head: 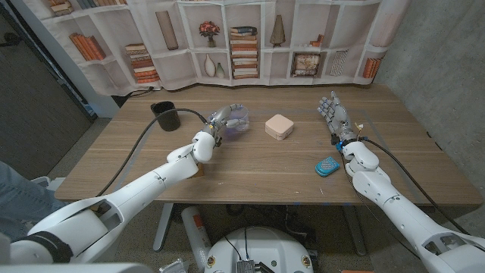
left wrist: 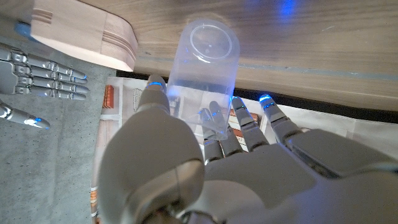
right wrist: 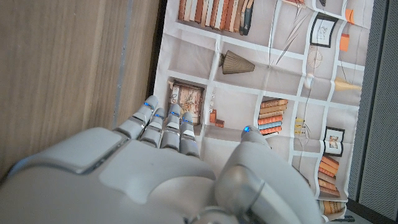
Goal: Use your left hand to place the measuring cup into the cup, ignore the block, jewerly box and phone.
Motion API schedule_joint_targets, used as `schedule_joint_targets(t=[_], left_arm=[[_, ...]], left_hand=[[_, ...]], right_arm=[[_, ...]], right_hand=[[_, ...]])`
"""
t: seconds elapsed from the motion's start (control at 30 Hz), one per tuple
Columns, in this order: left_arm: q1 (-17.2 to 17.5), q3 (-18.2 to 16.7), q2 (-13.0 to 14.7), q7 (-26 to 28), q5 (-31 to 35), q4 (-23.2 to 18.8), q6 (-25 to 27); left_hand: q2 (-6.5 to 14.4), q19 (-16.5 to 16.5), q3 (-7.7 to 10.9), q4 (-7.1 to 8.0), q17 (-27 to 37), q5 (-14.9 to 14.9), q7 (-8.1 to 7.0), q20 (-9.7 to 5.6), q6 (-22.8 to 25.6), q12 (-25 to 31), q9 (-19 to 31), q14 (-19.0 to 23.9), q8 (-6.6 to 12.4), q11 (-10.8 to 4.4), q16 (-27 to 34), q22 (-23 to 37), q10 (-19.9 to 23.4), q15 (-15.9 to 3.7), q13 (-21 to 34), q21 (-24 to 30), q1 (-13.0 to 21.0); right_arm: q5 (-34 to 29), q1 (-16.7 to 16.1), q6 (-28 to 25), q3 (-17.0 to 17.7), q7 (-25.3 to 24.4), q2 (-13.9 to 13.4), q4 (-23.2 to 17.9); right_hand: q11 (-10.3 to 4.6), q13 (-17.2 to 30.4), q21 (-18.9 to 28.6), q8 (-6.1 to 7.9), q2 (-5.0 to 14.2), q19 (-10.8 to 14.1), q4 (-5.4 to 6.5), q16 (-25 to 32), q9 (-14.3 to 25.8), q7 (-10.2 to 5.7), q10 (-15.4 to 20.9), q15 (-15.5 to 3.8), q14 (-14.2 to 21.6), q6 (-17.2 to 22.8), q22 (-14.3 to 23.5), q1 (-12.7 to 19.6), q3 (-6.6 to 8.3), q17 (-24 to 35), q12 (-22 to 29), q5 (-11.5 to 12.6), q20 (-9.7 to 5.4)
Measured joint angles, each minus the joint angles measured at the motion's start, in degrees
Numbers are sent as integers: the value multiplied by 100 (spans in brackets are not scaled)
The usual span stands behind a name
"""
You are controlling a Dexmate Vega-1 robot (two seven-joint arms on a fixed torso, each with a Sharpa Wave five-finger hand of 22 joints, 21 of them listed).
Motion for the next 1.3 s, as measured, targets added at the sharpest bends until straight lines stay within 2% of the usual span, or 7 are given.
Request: schedule_joint_targets(t=[0.23,1.3], left_arm=[[24,-56,31,-9,-17,-96,4],[233,-350,252,-223,-355,-651,230]], left_hand=[[14,0,0,0,0,-23,-19,0,56,0,0,21,0,6,0,0,49,-21,0,0,-14],[36,1,-26,23,-2,-66,74,-1,208,0,-1,72,0,45,0,-1,150,-32,-1,-41,-56]], right_arm=[[-7,-5,-6,1,-14,-6,-17],[-97,-58,-190,-39,-112,-146,-277]], right_hand=[[0,0,0,0,0,0,0,0,0,0,0,0,0,0,0,0,0,0,0,0,0],[0,0,-44,0,38,-1,-23,0,-2,0,0,0,0,0,0,38,-24,-1,0,0,0]])
